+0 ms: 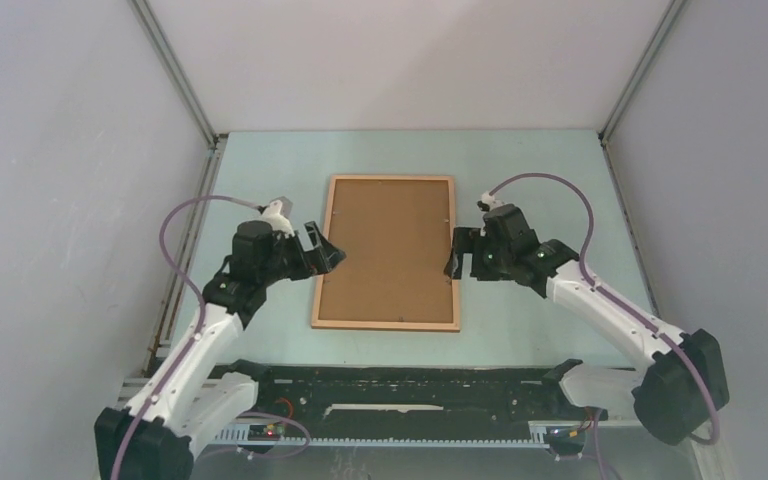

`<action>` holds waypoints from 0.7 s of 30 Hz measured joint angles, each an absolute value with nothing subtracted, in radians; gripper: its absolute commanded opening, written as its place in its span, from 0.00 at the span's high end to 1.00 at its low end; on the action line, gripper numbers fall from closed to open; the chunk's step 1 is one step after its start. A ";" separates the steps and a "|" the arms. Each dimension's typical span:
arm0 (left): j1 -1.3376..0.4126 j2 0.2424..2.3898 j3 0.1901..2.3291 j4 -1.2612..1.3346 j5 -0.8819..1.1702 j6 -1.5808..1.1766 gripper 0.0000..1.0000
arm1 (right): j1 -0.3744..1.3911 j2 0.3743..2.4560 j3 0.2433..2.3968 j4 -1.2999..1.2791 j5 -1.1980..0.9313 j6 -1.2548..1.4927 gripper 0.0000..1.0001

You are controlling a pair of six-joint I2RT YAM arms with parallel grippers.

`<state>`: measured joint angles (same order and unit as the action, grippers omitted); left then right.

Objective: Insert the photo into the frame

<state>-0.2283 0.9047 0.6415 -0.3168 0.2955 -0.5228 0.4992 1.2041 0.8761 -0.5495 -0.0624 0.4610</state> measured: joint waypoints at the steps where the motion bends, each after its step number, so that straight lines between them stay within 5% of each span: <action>1: -0.259 0.875 0.641 -0.316 0.271 -0.522 0.00 | 0.538 1.192 0.876 -0.545 -0.043 0.455 0.00; 9: -0.421 0.709 0.641 -0.309 0.051 -0.504 0.00 | 0.698 1.130 0.847 -0.467 0.184 0.388 0.00; 21: -0.418 0.397 0.503 -0.123 -0.166 -0.665 0.00 | 0.411 1.289 0.841 -0.351 -0.299 0.472 0.03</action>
<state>-0.4179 0.3969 0.5026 -0.1226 -0.1658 -0.6647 0.4114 1.2892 0.8410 -0.3508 -0.2993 0.4717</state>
